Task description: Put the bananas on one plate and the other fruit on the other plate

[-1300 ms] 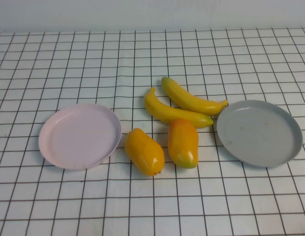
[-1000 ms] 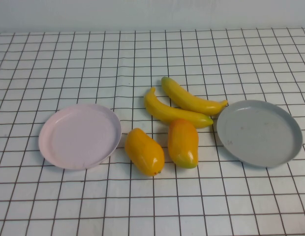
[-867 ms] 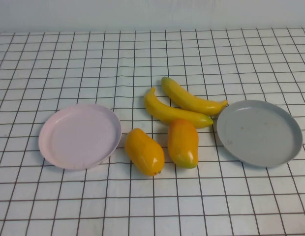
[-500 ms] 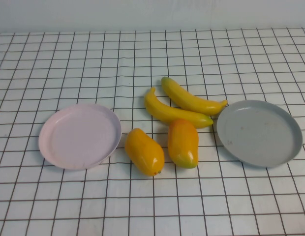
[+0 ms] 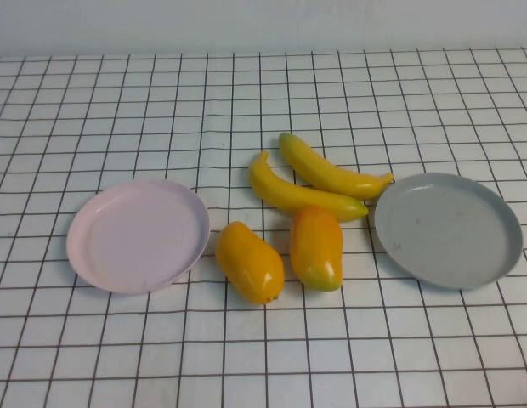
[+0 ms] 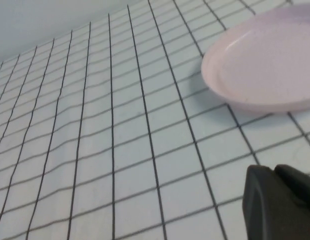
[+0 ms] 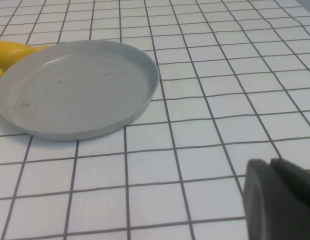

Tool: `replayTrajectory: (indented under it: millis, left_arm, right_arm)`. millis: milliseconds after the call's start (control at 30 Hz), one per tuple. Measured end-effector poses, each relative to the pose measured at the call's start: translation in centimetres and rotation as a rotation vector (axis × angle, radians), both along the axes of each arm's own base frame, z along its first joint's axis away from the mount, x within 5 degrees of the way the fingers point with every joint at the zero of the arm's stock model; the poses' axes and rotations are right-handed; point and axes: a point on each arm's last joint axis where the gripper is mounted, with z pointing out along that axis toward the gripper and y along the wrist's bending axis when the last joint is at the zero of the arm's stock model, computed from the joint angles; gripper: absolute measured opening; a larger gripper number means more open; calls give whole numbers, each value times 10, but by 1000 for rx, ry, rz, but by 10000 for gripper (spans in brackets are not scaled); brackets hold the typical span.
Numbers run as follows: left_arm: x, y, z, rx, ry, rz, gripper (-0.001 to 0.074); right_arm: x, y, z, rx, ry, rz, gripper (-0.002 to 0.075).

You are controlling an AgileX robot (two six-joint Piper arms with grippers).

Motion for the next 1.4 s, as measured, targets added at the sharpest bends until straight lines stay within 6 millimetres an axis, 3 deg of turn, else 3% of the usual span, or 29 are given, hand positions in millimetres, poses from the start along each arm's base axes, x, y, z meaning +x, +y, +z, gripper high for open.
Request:
replayTrajectory:
  millis: [333, 433, 700, 800, 1033, 1167, 1300, 1400]
  left_arm:
    - [3, -7, 31, -148, -334, -67, -4]
    - [1, -9, 41, -261, -431, -84, -4]
    - [-7, -11, 65, -1041, -571, -217, -4]
    - [-8, -12, 66, -1136, -566, -237, -4]
    - [-5, -13, 60, -1181, -480, -203, -4]
    - [0, -8, 64, -1088, -285, -17, -4]
    - [8, -7, 112, -899, -230, -6, -4]
    - [25, -14, 143, -728, -140, -34, -4]
  right_arm:
    - [0, 0, 0, 0, 0, 0, -16]
    - [0, 0, 0, 0, 0, 0, -16]
    - [0, 0, 0, 0, 0, 0, -16]
    - [0, 0, 0, 0, 0, 0, -16]
    - [0, 0, 0, 0, 0, 0, -17]
    - [0, 0, 0, 0, 0, 0, -16]
    - [0, 0, 0, 0, 0, 0, -16]
    - [0, 0, 0, 0, 0, 0, -16]
